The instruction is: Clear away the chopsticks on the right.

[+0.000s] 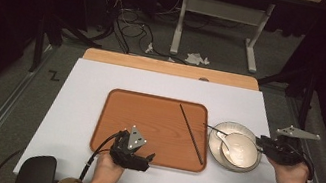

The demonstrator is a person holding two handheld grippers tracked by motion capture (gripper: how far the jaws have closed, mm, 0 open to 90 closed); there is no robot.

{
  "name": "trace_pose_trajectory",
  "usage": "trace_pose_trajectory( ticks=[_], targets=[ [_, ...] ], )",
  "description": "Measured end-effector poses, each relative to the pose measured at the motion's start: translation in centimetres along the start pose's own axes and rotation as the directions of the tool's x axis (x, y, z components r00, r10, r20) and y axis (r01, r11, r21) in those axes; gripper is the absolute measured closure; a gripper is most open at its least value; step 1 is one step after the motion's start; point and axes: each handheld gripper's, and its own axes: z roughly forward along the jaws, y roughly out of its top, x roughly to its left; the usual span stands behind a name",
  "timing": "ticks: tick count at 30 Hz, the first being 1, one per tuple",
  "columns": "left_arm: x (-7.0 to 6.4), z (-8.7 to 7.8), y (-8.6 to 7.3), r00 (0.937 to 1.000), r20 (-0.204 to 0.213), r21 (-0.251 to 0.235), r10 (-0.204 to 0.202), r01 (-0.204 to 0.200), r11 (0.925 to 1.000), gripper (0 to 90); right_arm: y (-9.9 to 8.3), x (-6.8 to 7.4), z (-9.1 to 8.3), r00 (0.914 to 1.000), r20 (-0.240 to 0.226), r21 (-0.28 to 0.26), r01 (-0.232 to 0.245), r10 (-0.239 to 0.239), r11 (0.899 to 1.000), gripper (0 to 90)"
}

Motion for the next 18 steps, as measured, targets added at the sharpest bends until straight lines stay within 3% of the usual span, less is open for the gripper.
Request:
trace_pose_trajectory(
  ticks=[6,11,18],
  targets=[
    [0.0,0.0,0.0,1.0000,0.004,-0.002,-0.003,0.003,1.0000,16.4,-0.5,-0.6,0.5,0.9997,0.021,0.039,-0.012,0.011,0.999,76.8],
    [0.0,-0.2,0.0,0.9997,0.013,-0.023,-0.020,0.020,0.9995,16.4,-1.3,-1.0,2.0,0.9980,0.062,0.136,-0.005,-0.004,0.991,76.6],
    [0.0,-0.2,0.0,0.9997,0.016,-0.023,-0.019,0.019,0.9996,16.4,-1.4,-0.8,2.5,0.9966,0.077,0.169,0.015,-0.028,0.986,75.6]
  ],
)
